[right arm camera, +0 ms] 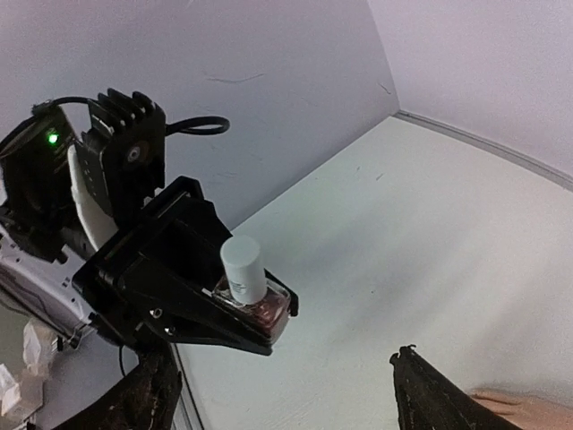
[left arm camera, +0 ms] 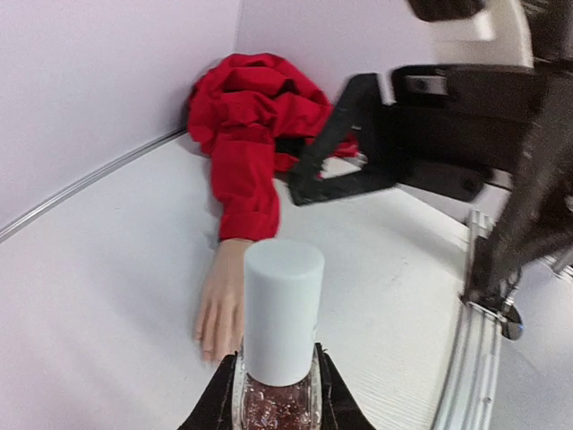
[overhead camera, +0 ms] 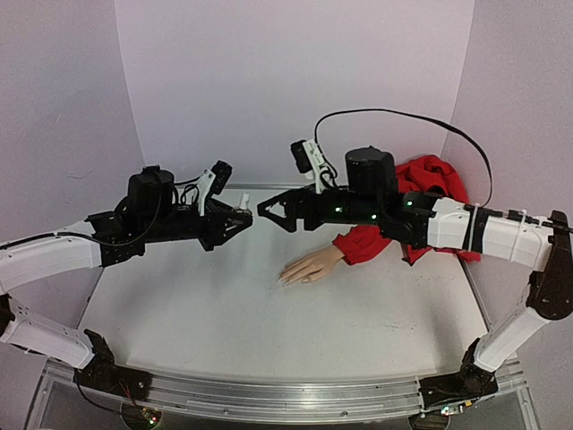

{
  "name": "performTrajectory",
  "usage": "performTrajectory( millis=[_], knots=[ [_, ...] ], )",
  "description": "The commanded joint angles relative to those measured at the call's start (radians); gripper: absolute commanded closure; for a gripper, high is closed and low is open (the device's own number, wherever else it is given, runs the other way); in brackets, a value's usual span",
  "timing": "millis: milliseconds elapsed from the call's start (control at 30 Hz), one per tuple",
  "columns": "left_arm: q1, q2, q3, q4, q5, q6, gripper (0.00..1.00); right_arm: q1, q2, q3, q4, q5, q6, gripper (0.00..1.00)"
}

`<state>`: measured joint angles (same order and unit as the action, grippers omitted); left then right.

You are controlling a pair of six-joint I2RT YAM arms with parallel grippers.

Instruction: Paint the nails

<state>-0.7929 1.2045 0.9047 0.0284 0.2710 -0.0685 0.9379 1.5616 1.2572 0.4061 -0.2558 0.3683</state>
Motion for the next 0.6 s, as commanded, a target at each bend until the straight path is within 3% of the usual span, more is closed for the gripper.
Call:
performTrajectory(
  millis=[0,100,233,567],
  knots=[
    [0.000,-0.043,0.050,0.081,0.347,0.005,1.00,-0.062,-0.085,-0.057,0.152,-0.337,-0.017,0.14],
    [0.001,-0.007,0.098,0.081,0.579,-0.034,1.00,-0.071,-0.104,-0.087,0.250,-0.449,0.006,0.18],
    [0.001,0.050,0.163,0.081,0.773,-0.096,1.00,-0.070,-0.104,-0.114,0.404,-0.586,0.058,0.25],
    [0.000,0.105,0.204,0.083,0.874,-0.137,1.00,-0.063,-0.029,-0.105,0.650,-0.719,0.203,0.38]
  ],
)
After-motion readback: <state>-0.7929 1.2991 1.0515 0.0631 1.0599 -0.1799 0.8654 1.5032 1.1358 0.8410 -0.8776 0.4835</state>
